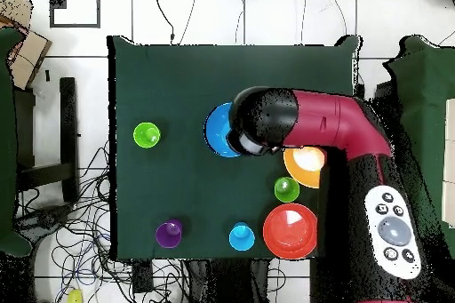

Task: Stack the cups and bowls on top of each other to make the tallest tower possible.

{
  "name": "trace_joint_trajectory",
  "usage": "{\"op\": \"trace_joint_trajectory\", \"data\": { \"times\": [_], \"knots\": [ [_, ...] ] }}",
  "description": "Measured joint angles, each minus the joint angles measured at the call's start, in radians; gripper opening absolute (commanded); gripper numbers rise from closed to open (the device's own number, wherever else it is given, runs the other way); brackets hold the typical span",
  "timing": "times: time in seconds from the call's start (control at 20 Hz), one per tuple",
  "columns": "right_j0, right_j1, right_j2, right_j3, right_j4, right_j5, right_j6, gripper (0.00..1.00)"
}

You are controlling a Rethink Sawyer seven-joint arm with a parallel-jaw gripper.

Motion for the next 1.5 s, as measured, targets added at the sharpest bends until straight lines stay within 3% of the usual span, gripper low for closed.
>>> {"op": "trace_joint_trajectory", "data": {
  "times": [1.2, 1.5],
  "knots": [
    [-0.091, -0.185, -0.003, 0.458, -0.001, -0.256, 0.000, 1.00],
    [-0.129, -0.189, -0.003, 0.512, -0.004, -0.315, 0.000, 1.00]
  ]
}}
